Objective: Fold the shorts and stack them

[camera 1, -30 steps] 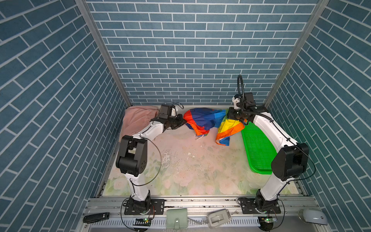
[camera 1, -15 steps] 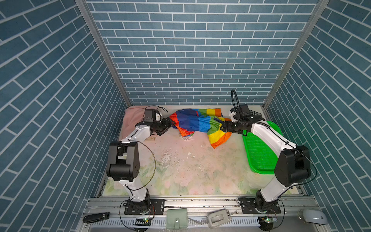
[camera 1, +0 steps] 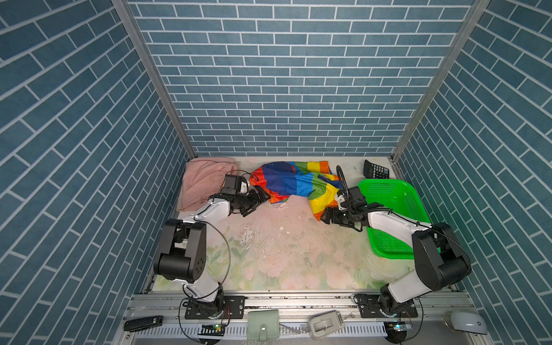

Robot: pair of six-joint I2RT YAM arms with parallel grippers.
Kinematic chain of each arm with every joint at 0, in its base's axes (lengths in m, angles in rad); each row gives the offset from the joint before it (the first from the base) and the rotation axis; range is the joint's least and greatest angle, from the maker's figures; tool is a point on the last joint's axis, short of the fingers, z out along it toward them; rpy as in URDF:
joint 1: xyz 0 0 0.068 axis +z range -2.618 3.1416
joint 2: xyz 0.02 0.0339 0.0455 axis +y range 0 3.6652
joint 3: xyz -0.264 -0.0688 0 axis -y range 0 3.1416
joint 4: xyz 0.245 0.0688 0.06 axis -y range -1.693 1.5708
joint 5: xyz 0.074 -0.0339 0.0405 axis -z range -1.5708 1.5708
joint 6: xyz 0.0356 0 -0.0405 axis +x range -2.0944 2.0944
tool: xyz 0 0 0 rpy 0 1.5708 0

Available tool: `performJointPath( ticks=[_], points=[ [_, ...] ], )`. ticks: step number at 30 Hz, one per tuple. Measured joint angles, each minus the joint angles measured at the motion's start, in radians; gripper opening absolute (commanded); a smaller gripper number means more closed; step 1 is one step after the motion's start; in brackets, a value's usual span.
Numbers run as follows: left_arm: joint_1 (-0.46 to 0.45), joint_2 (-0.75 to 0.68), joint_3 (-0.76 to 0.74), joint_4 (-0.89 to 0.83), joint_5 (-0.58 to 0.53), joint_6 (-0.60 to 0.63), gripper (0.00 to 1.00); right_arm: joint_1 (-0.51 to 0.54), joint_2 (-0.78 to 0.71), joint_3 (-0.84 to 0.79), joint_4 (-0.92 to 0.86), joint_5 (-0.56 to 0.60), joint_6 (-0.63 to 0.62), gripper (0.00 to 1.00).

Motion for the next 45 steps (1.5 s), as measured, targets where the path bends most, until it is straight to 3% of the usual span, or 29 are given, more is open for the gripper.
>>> performJointPath(
  ticks=[6,8,9,14,20,23,26,30,36,40,45],
  points=[
    [-0.055,0.033,0.000,0.028,-0.012,-0.008,1.00,-0.001,0.092,0.139,0.055,0.020,0.035,0.18],
    [-0.073,0.049,0.007,0.017,-0.026,0.003,1.00,-0.008,0.092,0.227,0.025,0.045,0.022,0.02],
    [-0.086,0.064,0.017,0.005,-0.036,0.013,1.00,-0.018,0.092,0.278,0.007,0.054,0.019,0.00],
    [-0.135,0.141,0.061,-0.009,-0.061,0.040,0.95,-0.109,0.106,0.493,-0.095,0.085,-0.011,0.00],
    [-0.166,0.227,0.138,-0.053,-0.126,0.076,0.85,-0.172,0.235,0.655,-0.198,0.091,-0.043,0.00],
    [-0.171,0.234,0.156,-0.068,-0.169,0.100,0.80,-0.168,0.238,0.605,-0.224,0.075,-0.044,0.08],
    [-0.172,0.236,0.163,-0.076,-0.208,0.129,0.74,-0.164,0.209,0.518,-0.212,0.042,-0.046,0.27],
    [-0.172,0.275,0.182,-0.060,-0.232,0.150,0.67,-0.150,0.097,0.325,-0.158,-0.014,-0.025,0.46],
    [-0.173,0.312,0.219,-0.020,-0.262,0.154,0.63,-0.108,-0.101,0.058,-0.058,-0.039,0.016,0.66],
    [-0.174,0.342,0.251,-0.005,-0.275,0.158,0.56,-0.099,-0.151,-0.041,0.005,-0.059,0.039,0.71],
    [-0.174,0.384,0.287,0.019,-0.280,0.163,0.34,-0.060,-0.131,-0.086,0.095,-0.066,0.069,0.72]
  ],
)
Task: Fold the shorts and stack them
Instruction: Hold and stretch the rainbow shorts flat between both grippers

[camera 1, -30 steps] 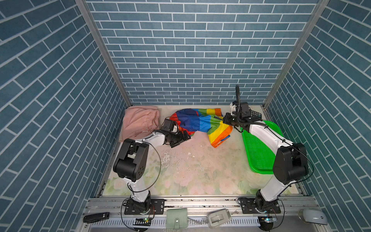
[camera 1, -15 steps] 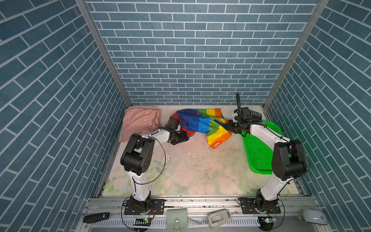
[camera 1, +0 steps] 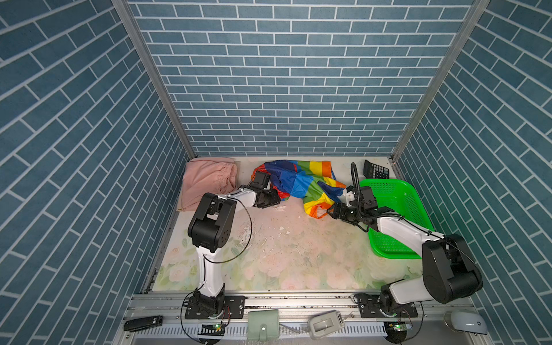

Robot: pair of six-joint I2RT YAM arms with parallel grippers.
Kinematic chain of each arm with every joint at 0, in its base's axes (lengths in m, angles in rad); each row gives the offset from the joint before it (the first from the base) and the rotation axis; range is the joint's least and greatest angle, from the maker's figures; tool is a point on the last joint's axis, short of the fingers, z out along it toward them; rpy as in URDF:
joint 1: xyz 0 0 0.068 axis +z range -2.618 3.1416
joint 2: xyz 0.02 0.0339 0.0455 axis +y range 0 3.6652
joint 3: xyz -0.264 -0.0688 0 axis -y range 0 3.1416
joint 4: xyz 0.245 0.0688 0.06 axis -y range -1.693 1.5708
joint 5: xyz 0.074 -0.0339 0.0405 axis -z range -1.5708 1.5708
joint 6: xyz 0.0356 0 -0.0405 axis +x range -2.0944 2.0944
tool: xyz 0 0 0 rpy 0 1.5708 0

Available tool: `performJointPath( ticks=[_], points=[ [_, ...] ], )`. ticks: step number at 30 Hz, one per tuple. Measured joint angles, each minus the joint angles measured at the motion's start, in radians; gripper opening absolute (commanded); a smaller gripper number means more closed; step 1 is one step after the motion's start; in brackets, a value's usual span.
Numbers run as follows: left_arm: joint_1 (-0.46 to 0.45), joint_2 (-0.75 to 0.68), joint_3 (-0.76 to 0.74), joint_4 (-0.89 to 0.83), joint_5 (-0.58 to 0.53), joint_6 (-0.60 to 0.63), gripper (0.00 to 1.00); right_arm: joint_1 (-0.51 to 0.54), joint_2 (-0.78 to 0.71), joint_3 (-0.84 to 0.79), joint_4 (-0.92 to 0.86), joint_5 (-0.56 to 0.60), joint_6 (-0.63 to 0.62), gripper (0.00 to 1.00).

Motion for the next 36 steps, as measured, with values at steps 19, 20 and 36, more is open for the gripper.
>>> performJointPath(
  ticks=[19,20,36],
  points=[
    [-0.004,-0.018,-0.006,-0.016,-0.005,0.033,0.00,-0.008,0.284,0.191,0.211,0.094,0.003,0.05],
    [-0.003,-0.028,-0.006,-0.021,-0.005,0.034,0.00,-0.017,0.284,0.207,0.209,0.101,-0.007,0.00],
    [0.130,-0.488,-0.100,-0.099,0.111,-0.018,0.00,-0.114,0.132,0.566,-0.148,0.106,-0.167,0.00]
  ],
)
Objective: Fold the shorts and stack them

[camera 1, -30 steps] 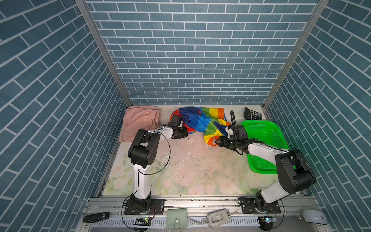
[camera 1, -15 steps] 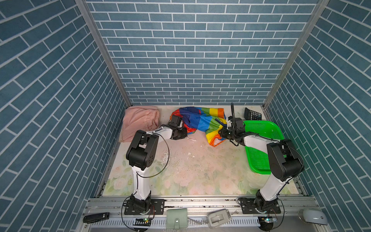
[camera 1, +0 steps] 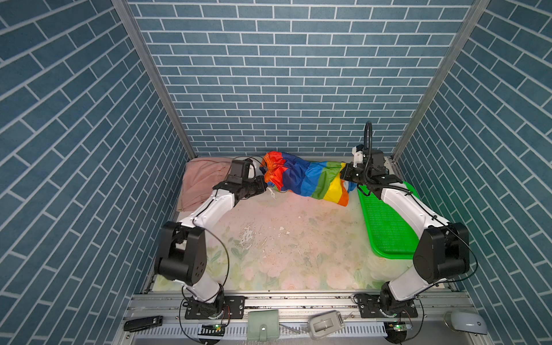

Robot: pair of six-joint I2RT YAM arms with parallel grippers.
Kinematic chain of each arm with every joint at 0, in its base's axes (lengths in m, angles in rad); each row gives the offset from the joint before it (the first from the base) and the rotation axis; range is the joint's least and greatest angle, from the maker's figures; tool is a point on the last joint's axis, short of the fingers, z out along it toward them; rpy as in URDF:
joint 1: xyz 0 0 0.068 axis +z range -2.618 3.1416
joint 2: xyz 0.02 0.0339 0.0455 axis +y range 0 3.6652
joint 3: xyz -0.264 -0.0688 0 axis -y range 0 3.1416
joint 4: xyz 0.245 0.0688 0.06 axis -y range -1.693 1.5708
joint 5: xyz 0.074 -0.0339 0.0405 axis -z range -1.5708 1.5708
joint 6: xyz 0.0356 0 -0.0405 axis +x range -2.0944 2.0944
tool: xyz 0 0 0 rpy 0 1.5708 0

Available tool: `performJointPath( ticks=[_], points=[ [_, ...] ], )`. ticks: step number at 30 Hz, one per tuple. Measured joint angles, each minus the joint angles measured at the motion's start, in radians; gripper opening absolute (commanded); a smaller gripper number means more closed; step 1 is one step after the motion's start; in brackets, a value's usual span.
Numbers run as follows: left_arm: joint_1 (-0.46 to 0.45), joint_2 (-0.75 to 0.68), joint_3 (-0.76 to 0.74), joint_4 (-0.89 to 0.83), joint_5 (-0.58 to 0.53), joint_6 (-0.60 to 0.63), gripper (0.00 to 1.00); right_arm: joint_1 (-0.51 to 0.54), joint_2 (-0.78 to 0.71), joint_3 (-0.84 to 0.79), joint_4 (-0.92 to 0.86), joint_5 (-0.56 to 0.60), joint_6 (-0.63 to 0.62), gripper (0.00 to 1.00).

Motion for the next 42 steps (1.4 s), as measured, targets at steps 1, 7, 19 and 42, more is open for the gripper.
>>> performJointPath(
  ticks=[1,7,19,42],
  points=[
    [0.016,-0.045,-0.008,-0.011,0.010,-0.007,0.00,-0.004,0.001,0.029,-0.030,0.000,-0.012,0.00],
    [0.142,-0.233,-0.022,-0.072,0.072,-0.038,0.00,-0.053,0.218,0.348,-0.198,-0.012,-0.044,0.15],
    [0.177,-0.046,-0.145,-0.074,0.133,-0.057,0.00,-0.055,0.373,0.256,-0.357,-0.076,-0.047,0.79],
    [0.186,-0.005,-0.143,0.010,0.167,-0.086,0.00,0.043,0.103,-0.427,0.003,-0.068,0.106,0.47]
  ],
)
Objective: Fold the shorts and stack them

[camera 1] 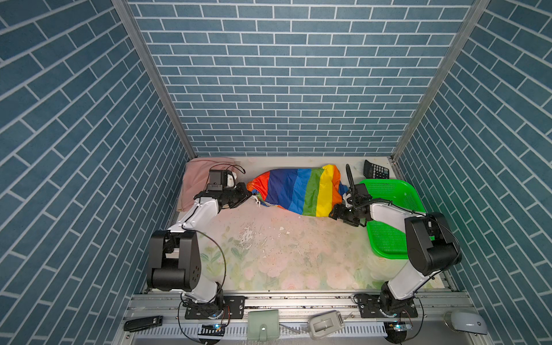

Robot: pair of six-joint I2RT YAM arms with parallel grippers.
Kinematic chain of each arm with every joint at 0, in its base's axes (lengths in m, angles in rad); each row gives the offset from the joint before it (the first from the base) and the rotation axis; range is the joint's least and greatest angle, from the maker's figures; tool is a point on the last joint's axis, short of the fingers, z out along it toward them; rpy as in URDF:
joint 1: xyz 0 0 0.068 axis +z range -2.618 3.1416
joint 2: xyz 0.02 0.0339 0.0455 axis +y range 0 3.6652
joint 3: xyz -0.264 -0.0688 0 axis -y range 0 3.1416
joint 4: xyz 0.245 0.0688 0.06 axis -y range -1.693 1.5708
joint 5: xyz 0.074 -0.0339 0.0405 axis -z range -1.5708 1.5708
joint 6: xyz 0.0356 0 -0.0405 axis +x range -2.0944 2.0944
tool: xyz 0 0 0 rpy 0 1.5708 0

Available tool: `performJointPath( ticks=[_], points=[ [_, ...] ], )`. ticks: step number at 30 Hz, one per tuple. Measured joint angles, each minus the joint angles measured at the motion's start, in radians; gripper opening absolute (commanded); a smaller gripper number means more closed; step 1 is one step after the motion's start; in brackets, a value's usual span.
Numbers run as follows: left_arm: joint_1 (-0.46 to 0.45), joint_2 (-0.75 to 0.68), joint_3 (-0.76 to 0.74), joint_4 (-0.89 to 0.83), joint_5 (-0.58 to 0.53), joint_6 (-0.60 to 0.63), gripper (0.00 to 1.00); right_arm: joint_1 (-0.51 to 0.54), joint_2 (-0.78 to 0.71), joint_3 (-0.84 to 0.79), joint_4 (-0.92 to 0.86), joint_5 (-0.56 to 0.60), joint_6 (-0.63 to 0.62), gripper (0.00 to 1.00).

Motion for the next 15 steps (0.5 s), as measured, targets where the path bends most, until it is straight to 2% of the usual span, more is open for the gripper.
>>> performJointPath(
  ticks=[2,3,4,7,9,10,11,15],
  points=[
    [0.000,-0.009,0.000,0.003,0.004,-0.006,0.00,0.000,0.037,0.024,0.027,-0.003,0.011,0.15],
    [0.000,-0.013,-0.001,0.005,0.006,-0.008,0.00,0.000,0.056,0.042,0.031,-0.004,0.013,0.05],
    [0.000,-0.016,-0.001,0.005,0.008,-0.011,0.00,0.000,0.066,0.059,0.029,-0.003,0.013,0.00],
    [0.006,-0.024,-0.005,0.005,0.013,-0.014,0.01,-0.005,0.060,0.132,0.002,0.001,0.016,0.00],
    [0.021,-0.030,-0.017,0.010,0.018,-0.015,0.08,-0.016,0.039,0.210,-0.028,0.000,0.016,0.00],
    [0.030,-0.030,-0.026,0.016,0.021,-0.016,0.13,-0.025,0.027,0.244,-0.043,0.000,0.013,0.00],
    [0.039,-0.030,-0.039,0.024,0.024,-0.022,0.24,-0.037,0.012,0.286,-0.059,0.000,0.010,0.00],
    [0.067,-0.025,-0.105,0.080,0.053,-0.067,0.52,-0.082,-0.022,0.455,-0.106,-0.002,-0.005,0.00]
  ],
)
